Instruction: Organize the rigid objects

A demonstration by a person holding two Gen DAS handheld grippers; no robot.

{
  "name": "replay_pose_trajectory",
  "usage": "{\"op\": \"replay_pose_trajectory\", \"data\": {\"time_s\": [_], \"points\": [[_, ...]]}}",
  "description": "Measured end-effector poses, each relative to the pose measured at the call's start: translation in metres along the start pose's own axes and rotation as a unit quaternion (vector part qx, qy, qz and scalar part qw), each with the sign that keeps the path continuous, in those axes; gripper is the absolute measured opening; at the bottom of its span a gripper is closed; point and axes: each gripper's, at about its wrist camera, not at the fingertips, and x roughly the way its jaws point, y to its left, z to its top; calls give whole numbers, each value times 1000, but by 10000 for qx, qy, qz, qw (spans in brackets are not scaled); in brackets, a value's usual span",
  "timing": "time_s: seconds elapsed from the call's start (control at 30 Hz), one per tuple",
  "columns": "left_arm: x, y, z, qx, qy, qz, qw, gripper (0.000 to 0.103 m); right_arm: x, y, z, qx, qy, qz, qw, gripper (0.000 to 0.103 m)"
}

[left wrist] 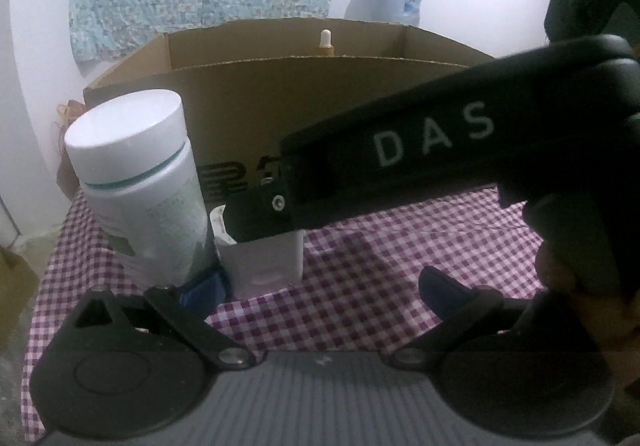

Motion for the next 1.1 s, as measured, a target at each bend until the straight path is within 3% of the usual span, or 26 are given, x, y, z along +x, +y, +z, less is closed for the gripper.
{"op": "replay_pose_trajectory", "data": {"time_s": [0.23, 0.73, 1.1], "points": [[4, 0, 3, 10, -16, -300, 9995, 102, -4, -10, 2, 136, 123, 121, 9998, 45], [11, -53, 12, 695, 13, -1344, 9885, 102, -73, -49, -23, 532, -31, -510, 9973, 46], [7, -68, 13, 786, -21, -1190, 9898, 102, -86, -60, -32, 1002, -273, -643, 9925, 47]]}}
